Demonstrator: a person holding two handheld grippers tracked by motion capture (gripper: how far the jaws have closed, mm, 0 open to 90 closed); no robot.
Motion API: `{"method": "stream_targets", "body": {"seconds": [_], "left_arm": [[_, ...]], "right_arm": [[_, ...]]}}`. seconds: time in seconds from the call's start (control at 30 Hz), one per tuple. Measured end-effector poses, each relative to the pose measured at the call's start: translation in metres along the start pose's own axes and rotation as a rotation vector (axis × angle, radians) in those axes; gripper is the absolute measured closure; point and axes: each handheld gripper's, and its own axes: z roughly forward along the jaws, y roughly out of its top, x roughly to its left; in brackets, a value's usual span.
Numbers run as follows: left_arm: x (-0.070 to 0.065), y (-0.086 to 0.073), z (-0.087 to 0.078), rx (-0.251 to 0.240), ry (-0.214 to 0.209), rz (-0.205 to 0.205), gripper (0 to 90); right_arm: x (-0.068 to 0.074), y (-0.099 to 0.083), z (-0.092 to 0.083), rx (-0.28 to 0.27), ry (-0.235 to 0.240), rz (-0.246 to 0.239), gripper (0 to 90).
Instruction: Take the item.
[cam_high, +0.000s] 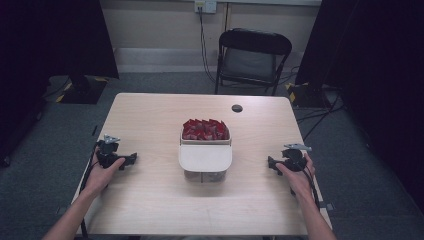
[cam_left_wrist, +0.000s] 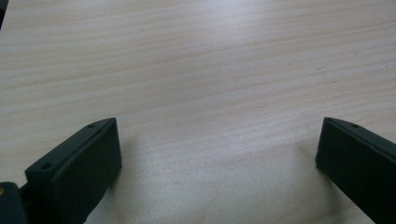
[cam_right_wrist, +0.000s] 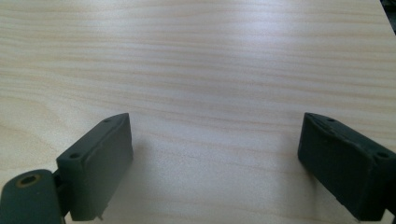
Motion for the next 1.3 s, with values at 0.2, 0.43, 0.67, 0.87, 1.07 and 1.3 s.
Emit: {"method": "stream_targets", "body": {"seconds": [0.2,0.43,0.67,0.87,1.07,1.3], "left_arm": [[0.000,0.000,0.000,0.000,0.000,0.000,0.0],[0.000,0.000,0.000,0.000,-0.001,-0.001,0.0],[0.000,0.000,0.000,0.000,0.000,-0.001,0.0],[0.000,0.000,0.000,0.000,0.000,-0.001,0.0],[0.000,0.000,0.000,0.000,0.000,-0.001,0.0],[0.000,0.000,0.000,0.000,0.000,-0.001,0.0]], "right_arm": [[0.000,0.000,0.000,0.001,0.000,0.000,9.3],[0.003,0.001,-0.002,-0.009,-0.024,-0.018,16.4],[0.002,0.006,-0.010,-0.027,-0.008,0.006,20.2],[0.004,0.009,-0.015,-0.042,0.021,0.026,19.5],[0.010,0.015,-0.022,-0.080,0.050,0.032,20.6],[0.018,0.020,-0.030,-0.117,0.093,0.037,24.0]]}}
